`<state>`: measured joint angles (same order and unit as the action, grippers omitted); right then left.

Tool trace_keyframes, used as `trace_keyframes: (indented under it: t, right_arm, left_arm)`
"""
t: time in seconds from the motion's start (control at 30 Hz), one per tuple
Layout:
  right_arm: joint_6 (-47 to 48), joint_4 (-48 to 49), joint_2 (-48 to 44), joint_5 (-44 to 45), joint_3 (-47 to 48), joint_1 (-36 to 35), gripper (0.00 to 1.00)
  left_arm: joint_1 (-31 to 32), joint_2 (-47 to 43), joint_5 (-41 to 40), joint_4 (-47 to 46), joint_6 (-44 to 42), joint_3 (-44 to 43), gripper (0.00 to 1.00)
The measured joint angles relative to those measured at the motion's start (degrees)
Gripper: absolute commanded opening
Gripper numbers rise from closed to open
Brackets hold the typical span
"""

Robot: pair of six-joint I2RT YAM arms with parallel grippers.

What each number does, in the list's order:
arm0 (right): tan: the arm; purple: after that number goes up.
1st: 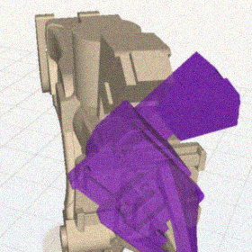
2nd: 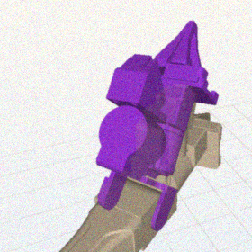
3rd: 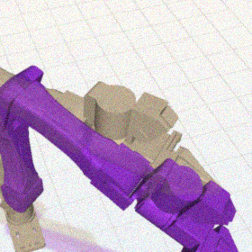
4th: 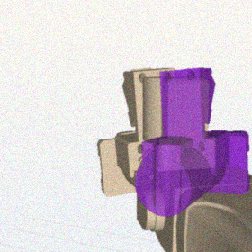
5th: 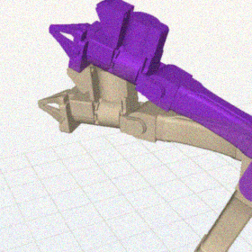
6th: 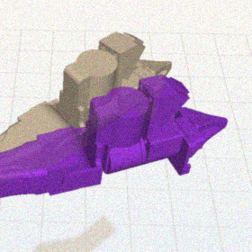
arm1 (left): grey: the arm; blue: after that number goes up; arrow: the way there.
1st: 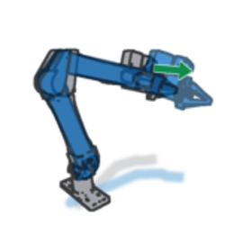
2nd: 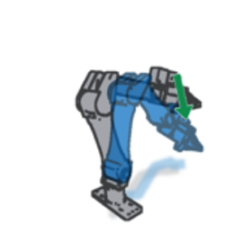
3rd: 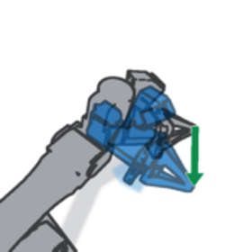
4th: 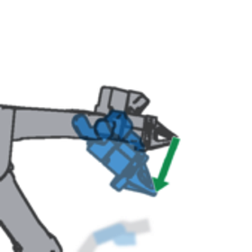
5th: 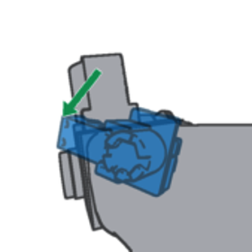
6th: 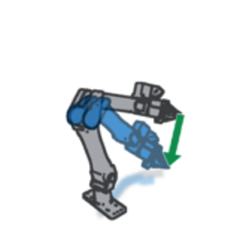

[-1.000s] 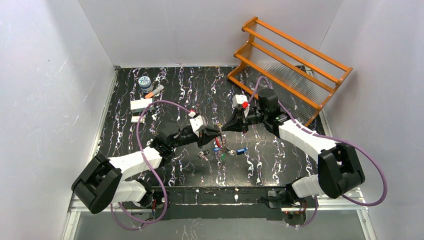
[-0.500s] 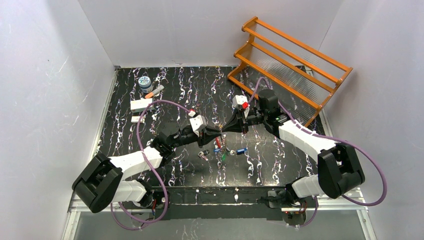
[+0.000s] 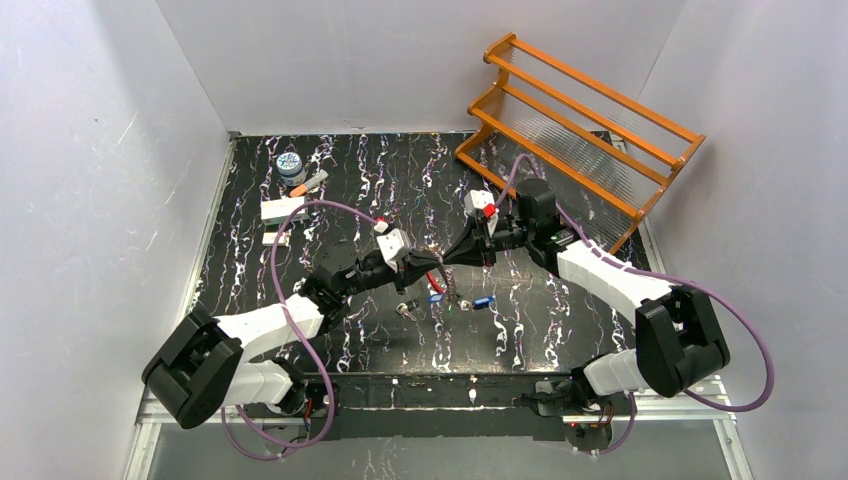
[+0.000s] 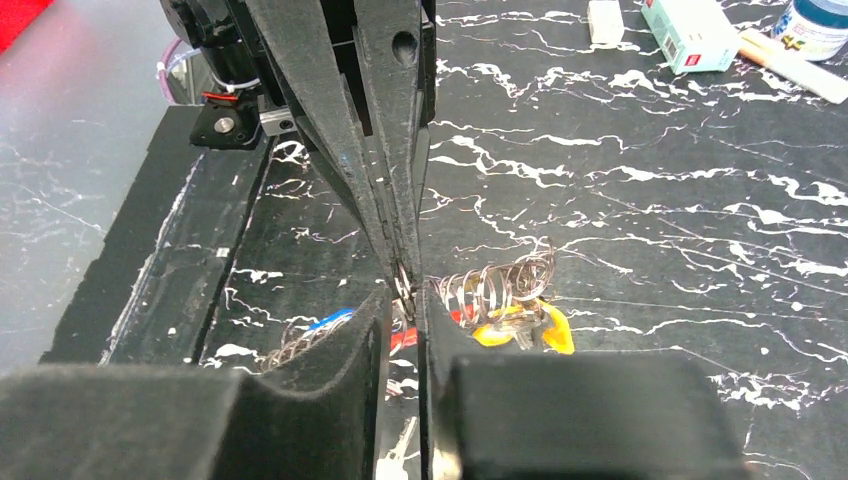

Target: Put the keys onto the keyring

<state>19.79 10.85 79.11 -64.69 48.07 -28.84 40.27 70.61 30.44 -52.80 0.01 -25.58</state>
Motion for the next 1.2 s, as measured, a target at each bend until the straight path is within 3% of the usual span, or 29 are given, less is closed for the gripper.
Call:
trace_keyframes:
  t: [0.07, 0.2, 0.3, 0.4, 0.43, 1.2]
  right_arm:
    - [-0.50, -0.04, -0.04, 0.35, 0.02, -0.09, 0.53]
    - [-0.26, -0.17, -2.49, 2.86, -0.44, -0.15, 0.57]
    - [-0.09, 0.72, -6.86, 5.49, -2.32, -0.15, 0.46]
    - [0.09, 2.43, -10.38, 8.15, -4.68, -0.15, 0.09]
    - [-0.28, 3.13, -11.08, 8.76, -5.68, -0.15, 0.01]
    - [-0.55, 4.83, -3.26, 13.00, -6.16, -7.61, 0.01]
  left_arm:
    - [0.04, -0.31, -0.50, 0.02, 0.00, 0.37, 0.00]
    - [0.09, -1.81, -1.97, 0.35, 0.00, 2.36, 0.00]
    - [0.09, -3.21, -2.80, 0.68, -0.11, 3.32, 0.00]
    - [0.09, -4.81, -3.06, 0.68, -0.42, 3.85, 0.00]
    - [0.09, -5.31, -3.04, 0.59, -0.46, 4.02, 0.00]
    - [0.02, -7.08, 0.09, 1.03, -0.66, 4.55, 0.00]
